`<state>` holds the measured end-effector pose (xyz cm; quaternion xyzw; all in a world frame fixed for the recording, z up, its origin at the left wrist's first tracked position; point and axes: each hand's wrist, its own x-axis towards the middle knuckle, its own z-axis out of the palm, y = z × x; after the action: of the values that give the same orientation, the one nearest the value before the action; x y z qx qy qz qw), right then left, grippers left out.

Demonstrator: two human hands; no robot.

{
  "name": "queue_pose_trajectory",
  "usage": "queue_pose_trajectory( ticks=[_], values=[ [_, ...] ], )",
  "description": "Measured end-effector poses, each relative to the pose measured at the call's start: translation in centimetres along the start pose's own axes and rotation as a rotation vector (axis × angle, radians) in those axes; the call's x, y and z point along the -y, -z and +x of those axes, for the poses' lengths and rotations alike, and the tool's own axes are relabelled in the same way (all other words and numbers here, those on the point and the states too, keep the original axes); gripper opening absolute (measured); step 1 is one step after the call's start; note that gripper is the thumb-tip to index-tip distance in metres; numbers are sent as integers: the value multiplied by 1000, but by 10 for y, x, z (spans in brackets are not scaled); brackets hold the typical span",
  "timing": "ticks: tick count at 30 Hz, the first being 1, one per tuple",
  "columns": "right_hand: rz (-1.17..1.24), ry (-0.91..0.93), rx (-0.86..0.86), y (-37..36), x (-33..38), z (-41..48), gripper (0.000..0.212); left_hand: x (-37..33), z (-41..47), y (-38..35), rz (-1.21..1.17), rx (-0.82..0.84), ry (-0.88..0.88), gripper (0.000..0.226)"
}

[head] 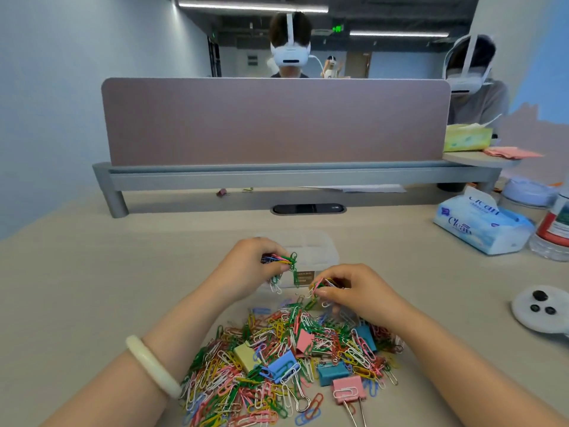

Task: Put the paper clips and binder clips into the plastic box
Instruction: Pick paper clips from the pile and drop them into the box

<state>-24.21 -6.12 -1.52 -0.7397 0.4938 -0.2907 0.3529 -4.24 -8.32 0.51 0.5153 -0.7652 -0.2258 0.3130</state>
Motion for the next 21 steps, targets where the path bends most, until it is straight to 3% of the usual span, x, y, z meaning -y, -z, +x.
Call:
queue_pose_trajectory(
  ticks=[7,17,21],
  values=[
    [-4,-14,-1,1,-9,5,11,13,46,2,27,-175,30,12],
    [36,7,-7,4,-1,17,13,30,42,-3,362,41,-48,17],
    [9,51,-51,11,9,34,9,28,40,-2,364,100,-33,19]
  ],
)
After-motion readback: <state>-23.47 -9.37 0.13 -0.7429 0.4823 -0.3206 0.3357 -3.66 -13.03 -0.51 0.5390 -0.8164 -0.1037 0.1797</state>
